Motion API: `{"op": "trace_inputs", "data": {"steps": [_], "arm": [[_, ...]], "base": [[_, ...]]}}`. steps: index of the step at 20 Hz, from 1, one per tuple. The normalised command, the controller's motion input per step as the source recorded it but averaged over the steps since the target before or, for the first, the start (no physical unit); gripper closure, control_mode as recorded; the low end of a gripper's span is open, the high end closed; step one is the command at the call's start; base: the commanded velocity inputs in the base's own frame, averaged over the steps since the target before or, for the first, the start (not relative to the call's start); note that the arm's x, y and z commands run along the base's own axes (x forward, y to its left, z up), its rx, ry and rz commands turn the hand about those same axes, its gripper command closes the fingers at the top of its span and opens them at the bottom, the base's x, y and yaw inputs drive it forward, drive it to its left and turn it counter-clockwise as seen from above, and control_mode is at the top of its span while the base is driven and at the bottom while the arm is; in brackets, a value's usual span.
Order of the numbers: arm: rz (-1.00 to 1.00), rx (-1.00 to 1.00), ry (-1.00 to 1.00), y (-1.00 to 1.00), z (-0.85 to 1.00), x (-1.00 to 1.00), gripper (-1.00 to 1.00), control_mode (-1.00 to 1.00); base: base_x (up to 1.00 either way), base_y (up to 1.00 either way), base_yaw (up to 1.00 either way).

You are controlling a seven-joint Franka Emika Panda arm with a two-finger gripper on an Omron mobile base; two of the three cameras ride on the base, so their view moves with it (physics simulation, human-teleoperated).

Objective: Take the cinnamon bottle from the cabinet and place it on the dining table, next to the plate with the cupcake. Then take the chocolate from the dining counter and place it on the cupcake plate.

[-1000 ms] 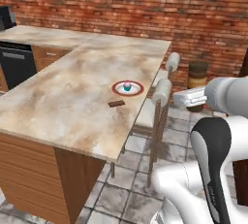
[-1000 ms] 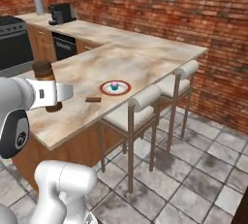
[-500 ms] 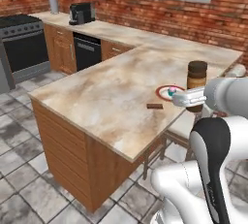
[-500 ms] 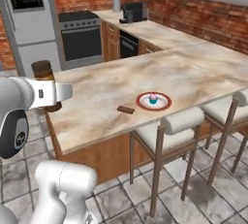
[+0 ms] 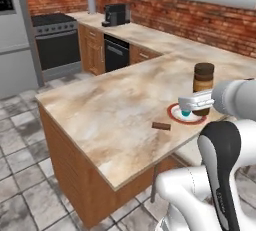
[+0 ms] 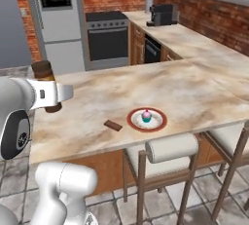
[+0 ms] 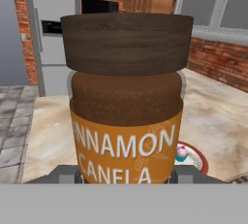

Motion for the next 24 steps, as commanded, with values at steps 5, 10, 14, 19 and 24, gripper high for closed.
{"op": "trace_inputs", "data": {"steps": [5, 10, 14, 19, 24], "arm": [[0.0, 0.0, 0.0, 0.0, 0.0, 0.0, 1.0, 1.0], [0.0, 0.0, 0.0, 0.0, 0.0, 0.0, 1.0, 1.0], [0.0, 0.0, 0.0, 0.0, 0.0, 0.0, 1.0, 1.0], [0.0, 0.0, 0.0, 0.0, 0.0, 0.0, 1.0, 1.0], [0.0, 0.0, 0.0, 0.0, 0.0, 0.0, 1.0, 1.0]], "base": [[0.6, -0.29, 0.24], [0.57, -0.07, 0.31], [0.42, -0.03, 0.43], [0.1, 0.0, 0.45], [0.49, 0.0, 0.3]]}}
